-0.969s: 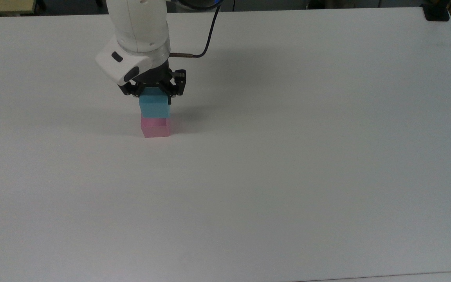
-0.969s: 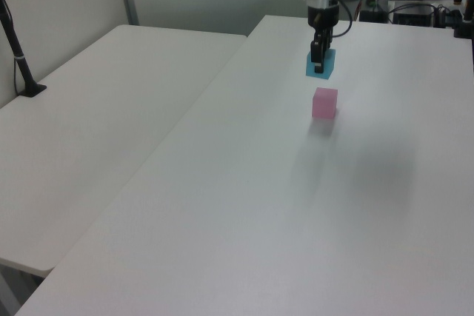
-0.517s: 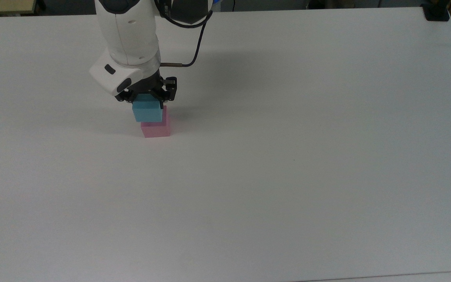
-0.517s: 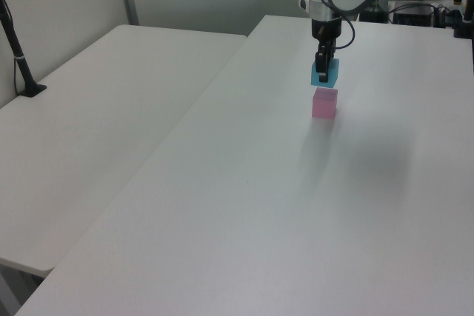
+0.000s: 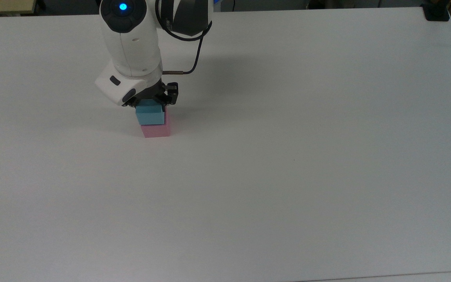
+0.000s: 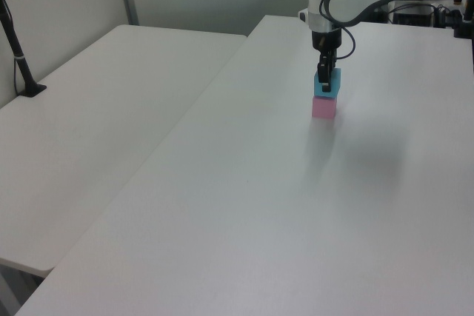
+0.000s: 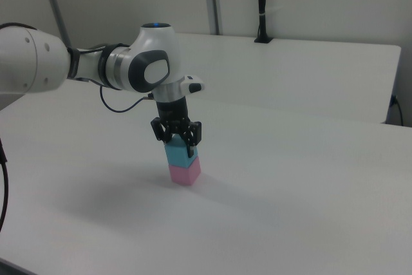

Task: Put blue cube on pink cube
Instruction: 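Set the blue cube onto the pink cube's top face, then open the gripper and raise it away from the stacked cubes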

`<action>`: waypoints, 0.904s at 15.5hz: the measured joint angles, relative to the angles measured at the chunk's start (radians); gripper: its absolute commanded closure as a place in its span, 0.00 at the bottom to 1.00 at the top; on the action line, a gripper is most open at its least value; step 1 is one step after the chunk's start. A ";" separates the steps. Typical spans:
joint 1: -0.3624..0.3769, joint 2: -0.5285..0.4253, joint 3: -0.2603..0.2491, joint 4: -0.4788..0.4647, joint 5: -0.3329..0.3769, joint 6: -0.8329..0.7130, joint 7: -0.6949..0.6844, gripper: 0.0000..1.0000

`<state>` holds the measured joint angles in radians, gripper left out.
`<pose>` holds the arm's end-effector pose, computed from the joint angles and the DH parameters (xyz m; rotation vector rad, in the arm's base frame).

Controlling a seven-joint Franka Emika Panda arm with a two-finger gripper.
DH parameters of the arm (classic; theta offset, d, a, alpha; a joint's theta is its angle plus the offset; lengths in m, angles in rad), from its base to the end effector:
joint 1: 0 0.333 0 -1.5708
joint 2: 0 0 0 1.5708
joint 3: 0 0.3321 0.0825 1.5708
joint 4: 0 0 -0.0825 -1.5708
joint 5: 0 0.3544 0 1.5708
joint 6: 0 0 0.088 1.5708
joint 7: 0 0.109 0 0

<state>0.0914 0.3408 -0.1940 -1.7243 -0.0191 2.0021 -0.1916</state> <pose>0.6181 -0.0529 0.4122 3.0628 0.1633 -0.1048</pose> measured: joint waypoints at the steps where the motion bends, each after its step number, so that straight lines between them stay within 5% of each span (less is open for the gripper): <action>1: 0.000 0.001 0.000 -0.003 0.000 0.010 0.000 0.09; 2: 0.000 0.001 0.000 -0.005 0.000 0.015 0.000 0.00; 14: 0.000 -0.030 0.000 -0.011 0.000 0.019 0.000 0.00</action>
<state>0.0913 0.3110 -0.1941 -1.7354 -0.0191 2.0207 -0.1917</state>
